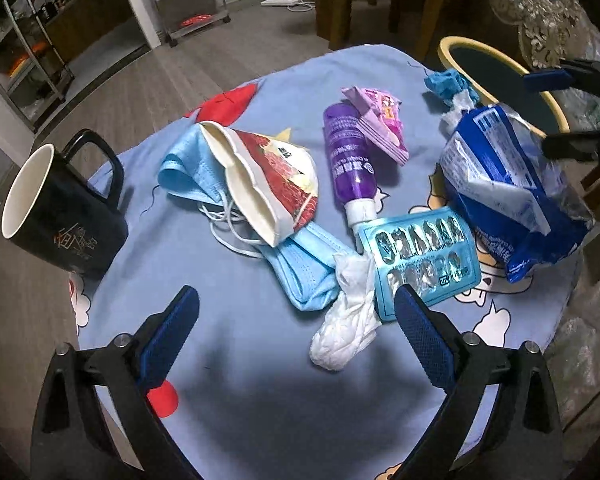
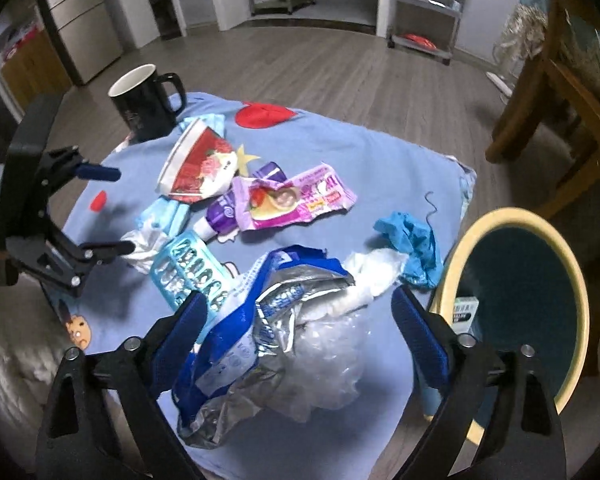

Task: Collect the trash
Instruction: 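Grasp the blue-silver snack wrapper with the right tool while the left tool grasps white tissue, then carry the wrapper and tissue over the bin and open both tools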

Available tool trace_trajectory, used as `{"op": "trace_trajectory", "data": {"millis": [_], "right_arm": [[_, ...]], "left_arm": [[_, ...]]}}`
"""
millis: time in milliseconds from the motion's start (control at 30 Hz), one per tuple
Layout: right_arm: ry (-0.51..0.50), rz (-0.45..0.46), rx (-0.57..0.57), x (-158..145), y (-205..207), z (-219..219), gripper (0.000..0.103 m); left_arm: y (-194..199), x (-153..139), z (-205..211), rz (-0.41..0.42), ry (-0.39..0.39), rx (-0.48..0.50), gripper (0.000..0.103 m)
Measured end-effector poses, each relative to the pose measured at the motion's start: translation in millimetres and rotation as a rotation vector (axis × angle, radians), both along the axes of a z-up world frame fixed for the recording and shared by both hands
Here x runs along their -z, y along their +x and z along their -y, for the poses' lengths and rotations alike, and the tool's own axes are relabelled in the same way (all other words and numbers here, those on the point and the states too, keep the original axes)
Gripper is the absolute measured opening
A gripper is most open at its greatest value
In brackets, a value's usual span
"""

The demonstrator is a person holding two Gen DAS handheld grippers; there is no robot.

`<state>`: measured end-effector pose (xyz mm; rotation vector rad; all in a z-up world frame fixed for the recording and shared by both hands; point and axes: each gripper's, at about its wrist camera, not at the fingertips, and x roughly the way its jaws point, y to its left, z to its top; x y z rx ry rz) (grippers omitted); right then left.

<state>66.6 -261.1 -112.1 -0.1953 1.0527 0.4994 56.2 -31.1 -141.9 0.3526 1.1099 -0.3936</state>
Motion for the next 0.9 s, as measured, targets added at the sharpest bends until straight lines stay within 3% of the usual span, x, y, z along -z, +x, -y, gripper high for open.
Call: {"op": "trace_trajectory", "data": {"millis": [67,200,267,367,400,433,467,567,667,900], "right_arm": [[-0.001,-0.019,0.009,3,2,4,0.071],[-0.011,-0.054,0.007,11,5,2,0.05],[-0.018,-0.068,-0.006,14,5,-2,0.035],[-0.032,-0.074,-0.027,17,3,-7,0.025],[-0.032,-0.072,-0.031,17,3,-8,0.023],[-0.031,-0.069,-0.032,16,3,-8,0.018],[-0.03,-0.062,-0.031,15,2,-8,0.017],[-0.021,-0.024,-0.025,7,0,-5,0.017],[-0.014,0.018,-0.018,-3,-3,-1,0.017],[-0.001,0.115,0.007,-25,-8,7,0.017]], "left_arm": [[-1,0,1,-0.012,-0.02,0.005,0.079],[-4,-2,9,-0.011,-0.048,0.031,0.063],[-3,0,12,-0.02,-0.05,0.042,0.054],[0,7,18,-0.036,-0.044,0.051,0.051],[1,9,19,-0.04,-0.041,0.052,0.048],[3,11,20,-0.042,-0.04,0.054,0.038],[4,12,20,-0.042,-0.042,0.051,0.027],[3,8,20,-0.044,-0.056,0.057,0.013],[-3,-1,23,-0.016,-0.037,0.085,0.007],[-11,-42,20,0.073,-0.059,0.06,0.007]]}}
